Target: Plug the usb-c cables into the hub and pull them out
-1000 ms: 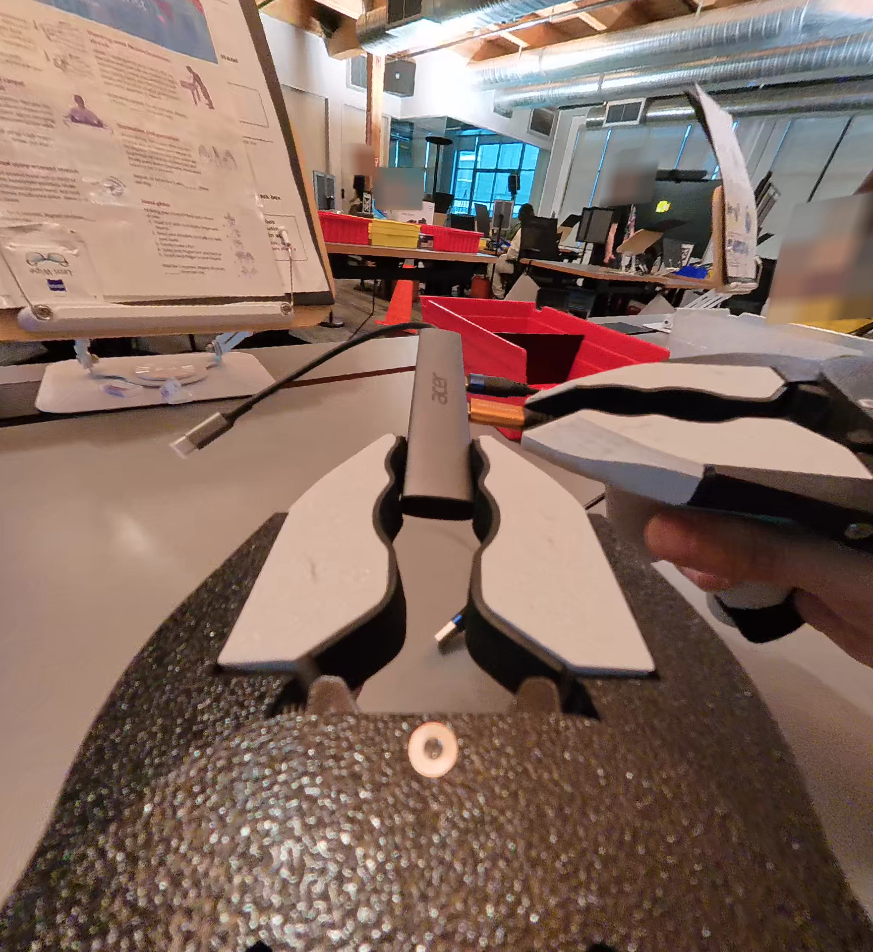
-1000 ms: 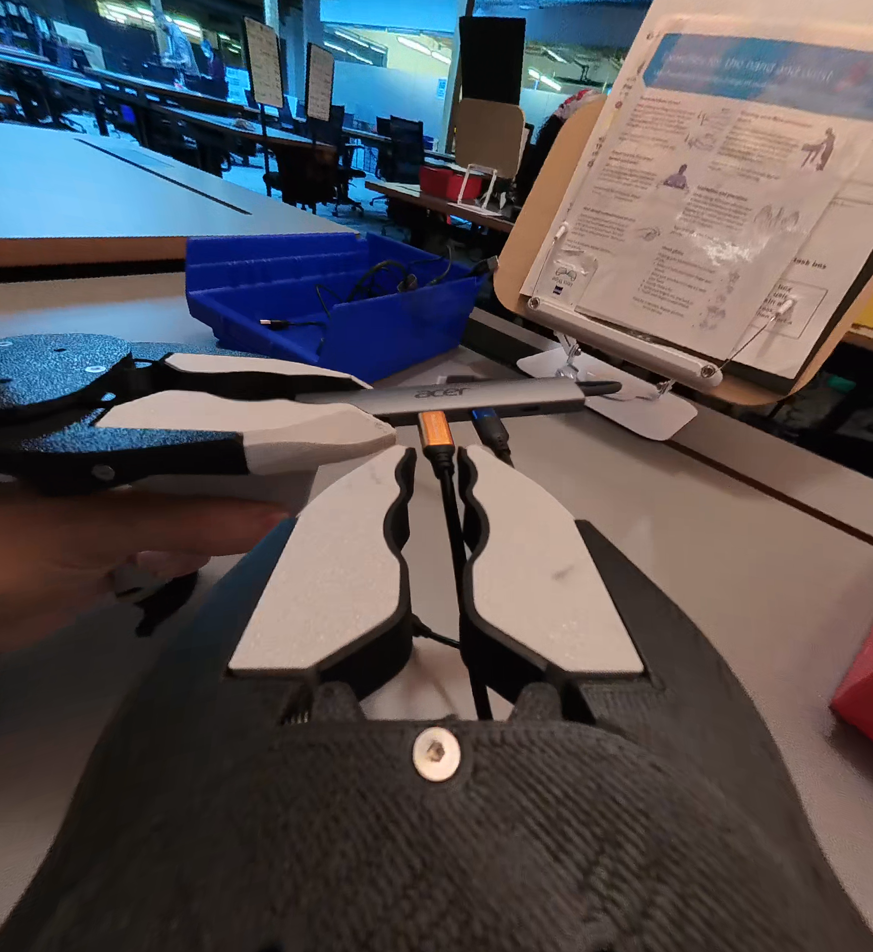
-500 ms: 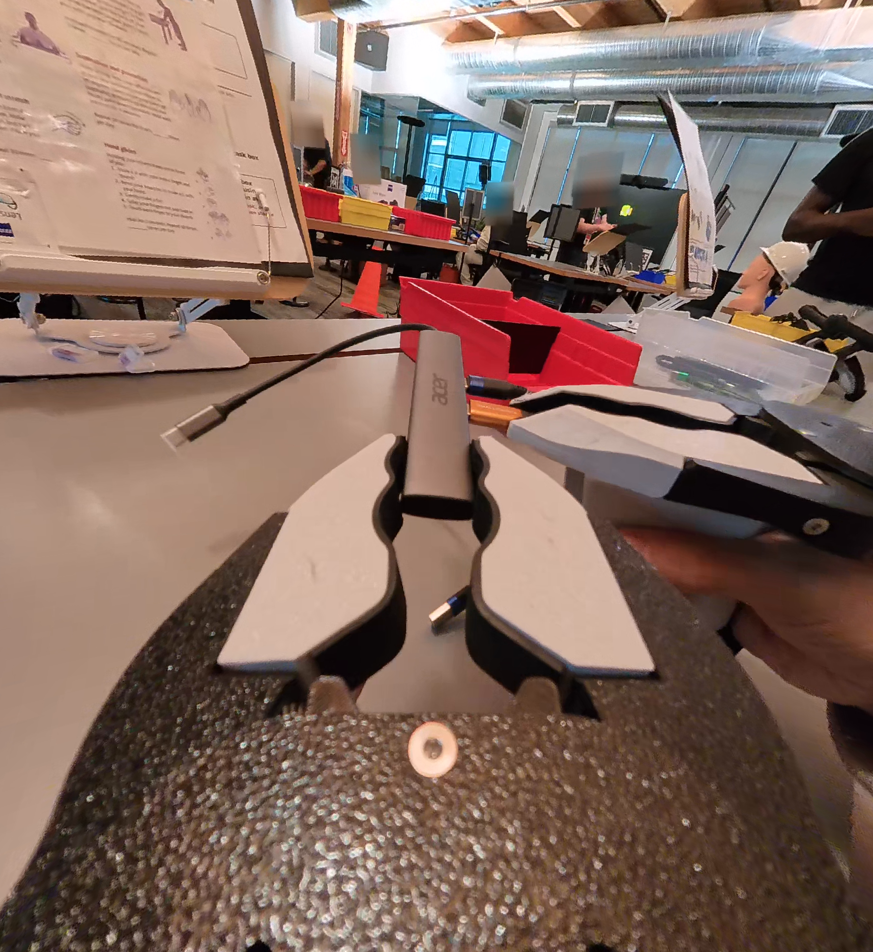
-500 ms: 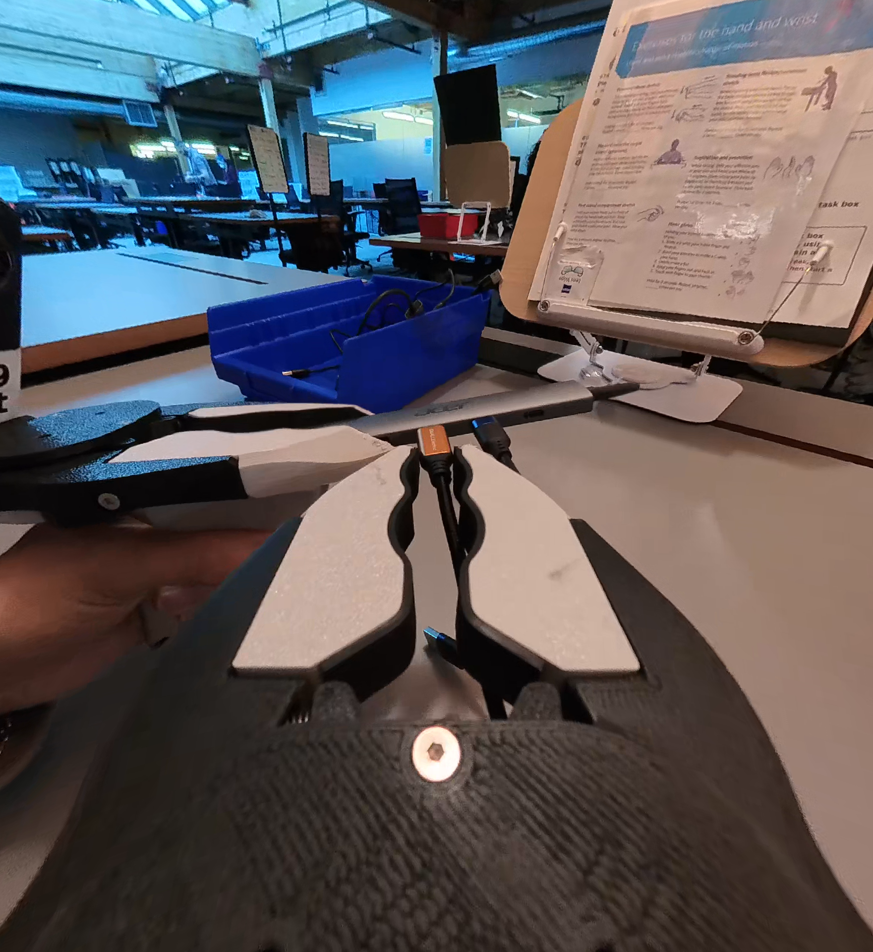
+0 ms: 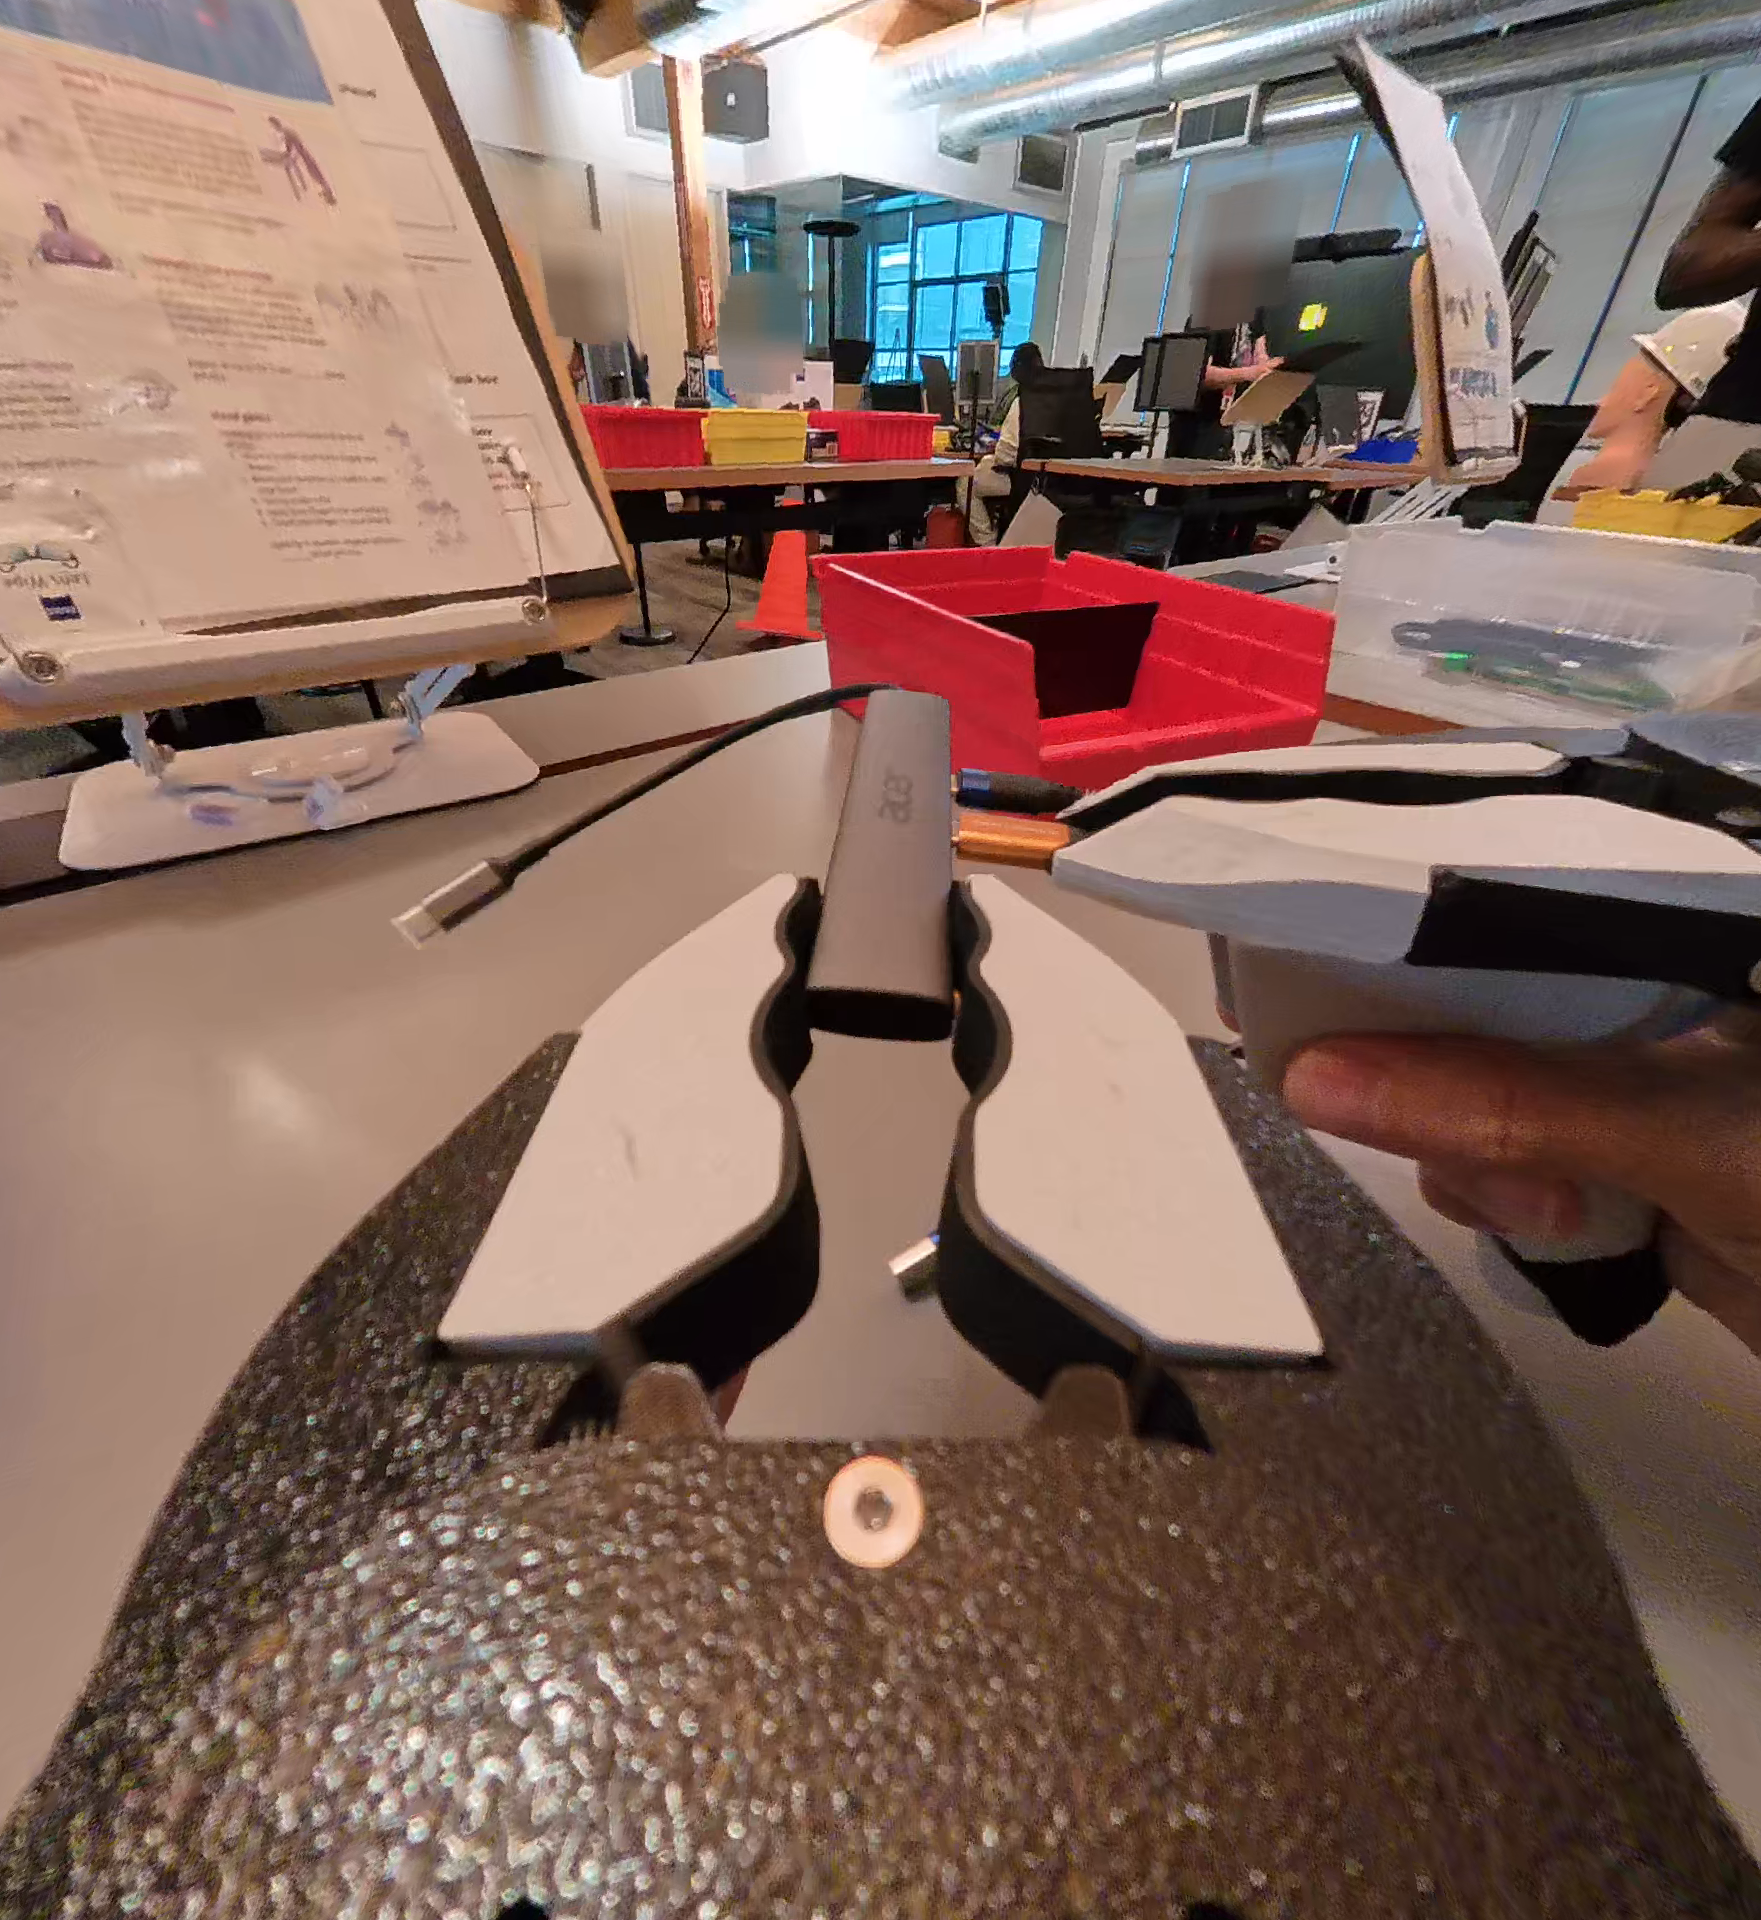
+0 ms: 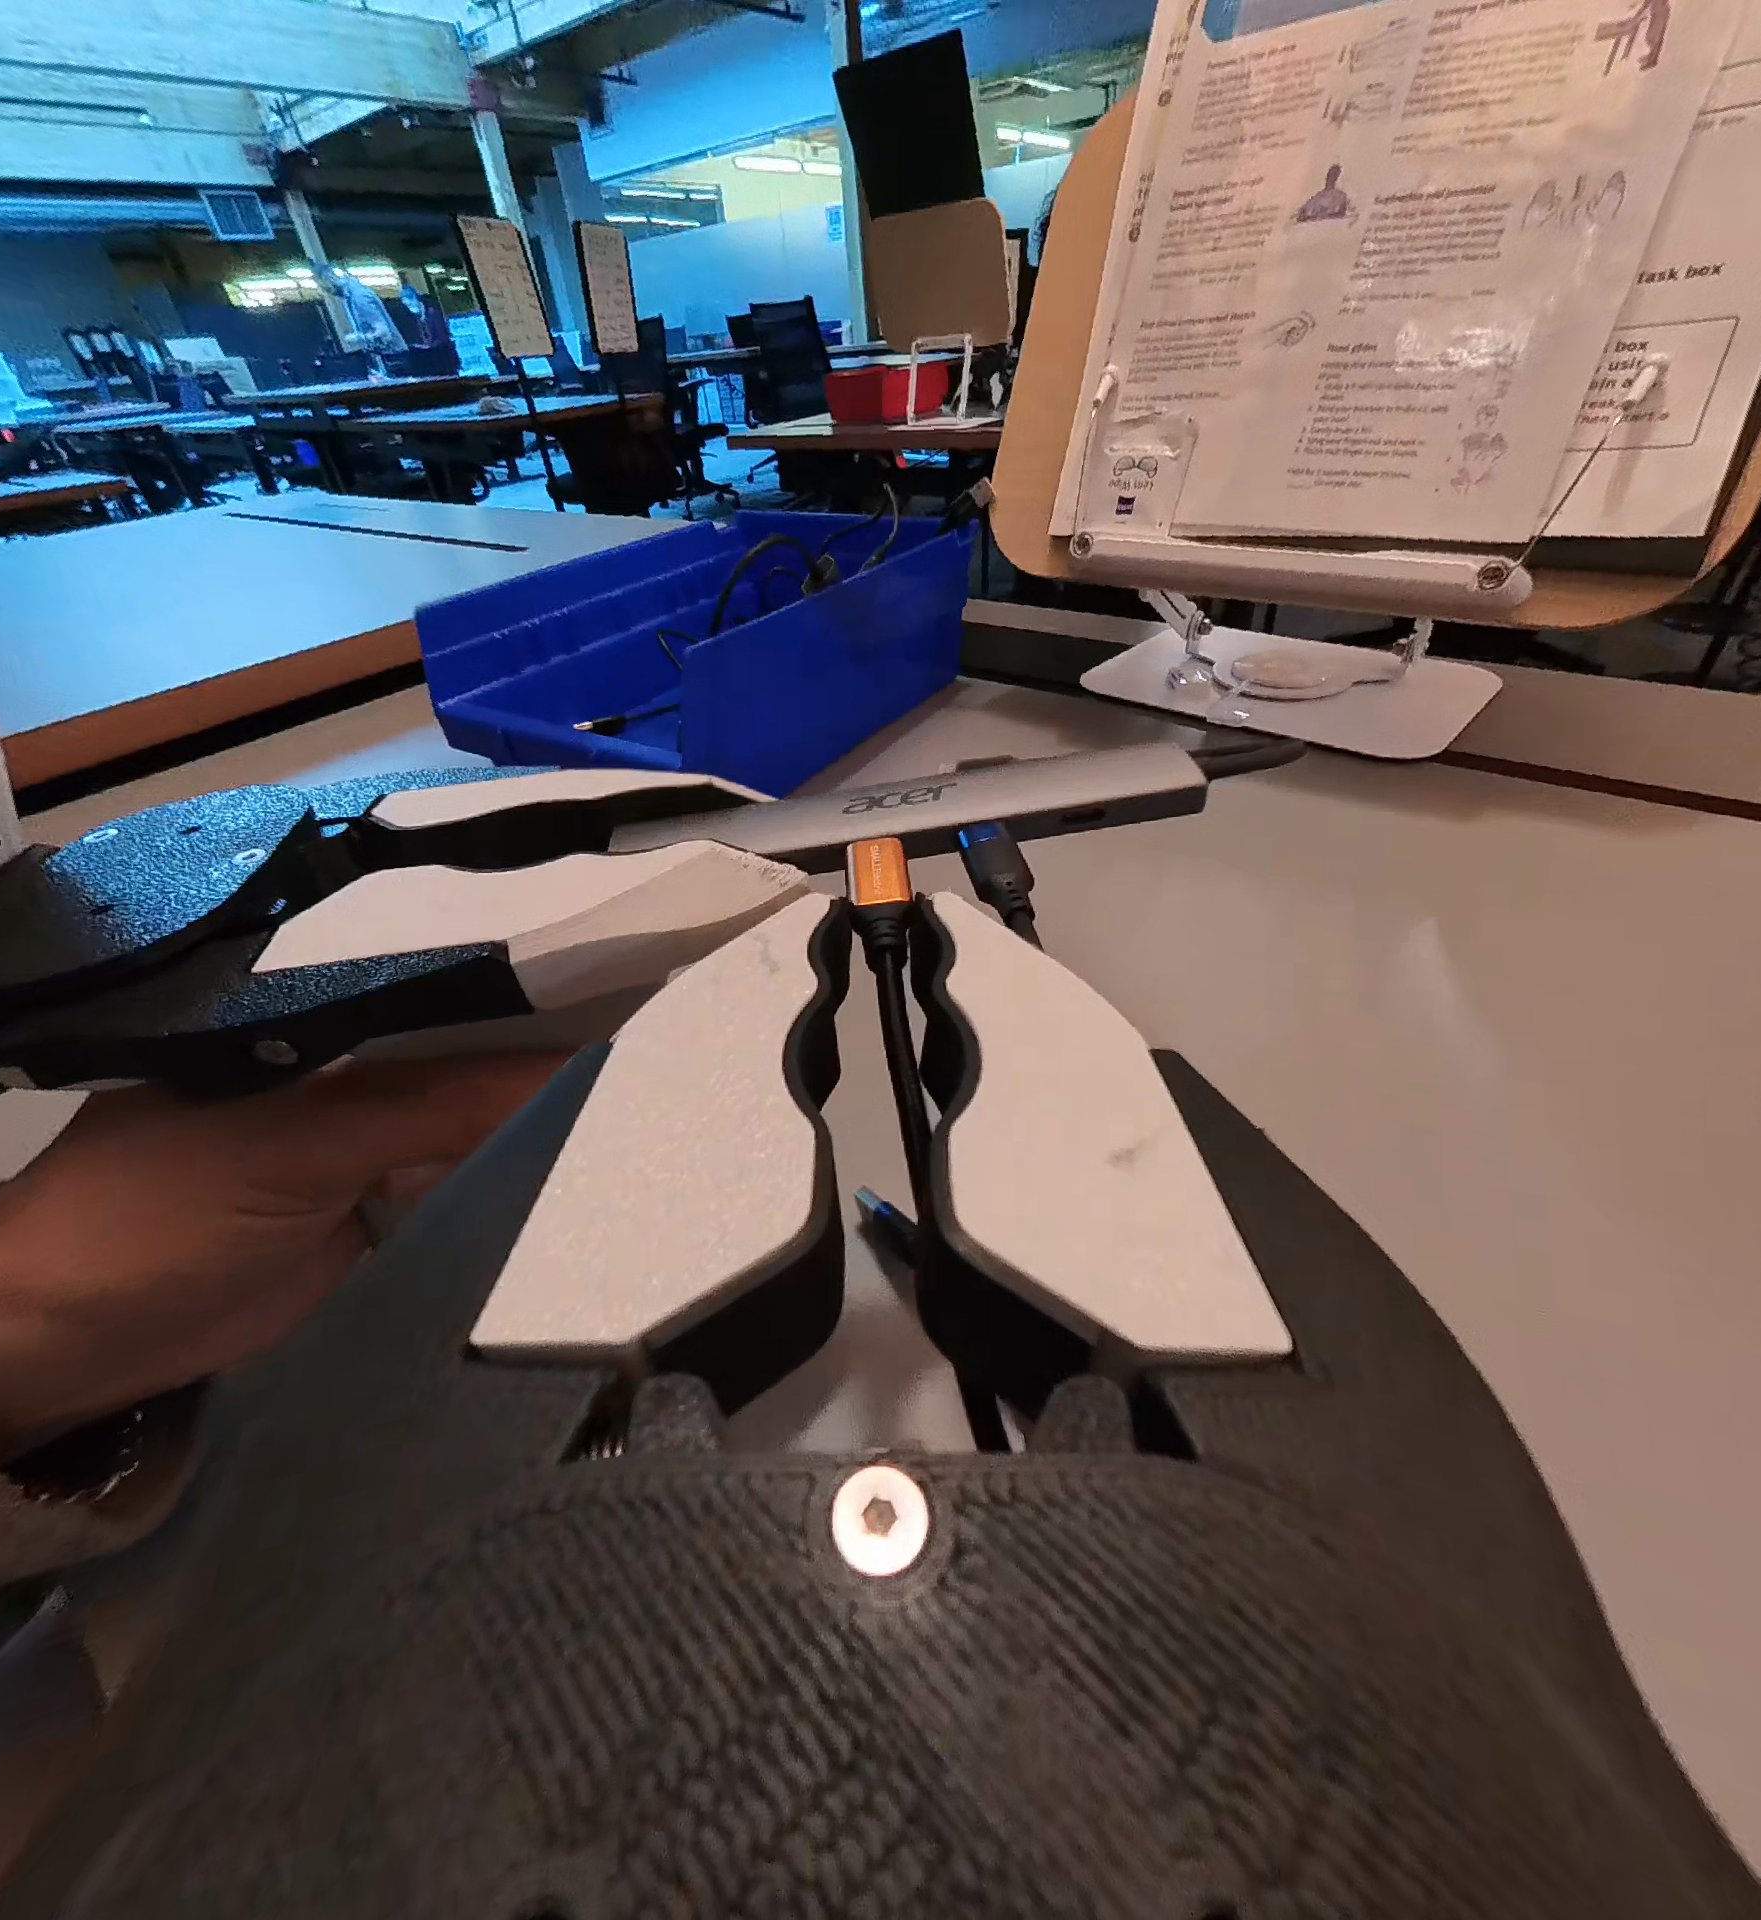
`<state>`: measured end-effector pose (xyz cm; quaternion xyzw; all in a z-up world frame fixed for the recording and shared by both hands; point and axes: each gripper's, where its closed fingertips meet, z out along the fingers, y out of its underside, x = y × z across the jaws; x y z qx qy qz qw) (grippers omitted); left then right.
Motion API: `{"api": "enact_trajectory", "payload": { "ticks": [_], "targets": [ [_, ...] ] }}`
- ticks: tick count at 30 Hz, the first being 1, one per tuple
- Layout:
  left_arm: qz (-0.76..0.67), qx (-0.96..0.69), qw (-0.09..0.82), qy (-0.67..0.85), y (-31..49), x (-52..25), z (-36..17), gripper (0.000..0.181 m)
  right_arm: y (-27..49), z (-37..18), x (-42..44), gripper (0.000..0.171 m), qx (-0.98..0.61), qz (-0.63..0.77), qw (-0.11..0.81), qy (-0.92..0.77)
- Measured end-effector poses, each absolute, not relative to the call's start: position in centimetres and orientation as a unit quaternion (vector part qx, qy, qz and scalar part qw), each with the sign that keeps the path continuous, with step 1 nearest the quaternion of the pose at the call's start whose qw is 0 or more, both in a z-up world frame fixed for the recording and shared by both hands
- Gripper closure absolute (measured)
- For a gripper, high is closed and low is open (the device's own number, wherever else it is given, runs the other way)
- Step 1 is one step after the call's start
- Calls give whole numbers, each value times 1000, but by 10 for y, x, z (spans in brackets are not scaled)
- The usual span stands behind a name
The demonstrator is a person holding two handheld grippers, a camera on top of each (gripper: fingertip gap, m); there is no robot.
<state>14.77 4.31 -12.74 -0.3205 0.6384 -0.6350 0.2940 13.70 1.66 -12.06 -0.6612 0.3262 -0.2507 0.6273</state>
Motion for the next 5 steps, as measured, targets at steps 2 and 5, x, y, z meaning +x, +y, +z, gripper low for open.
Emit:
{"api": "enact_trajectory", "payload": {
  "ticks": [2, 5],
  "targets": [
    [-636, -313, 293, 641, 39, 144, -124, 157, 12, -118, 133, 159, -667, -263, 619, 320],
    [-640, -307, 293, 641, 32, 140, -123, 157, 5, -117, 128, 159, -670, -261, 613, 327]
  ]
}}
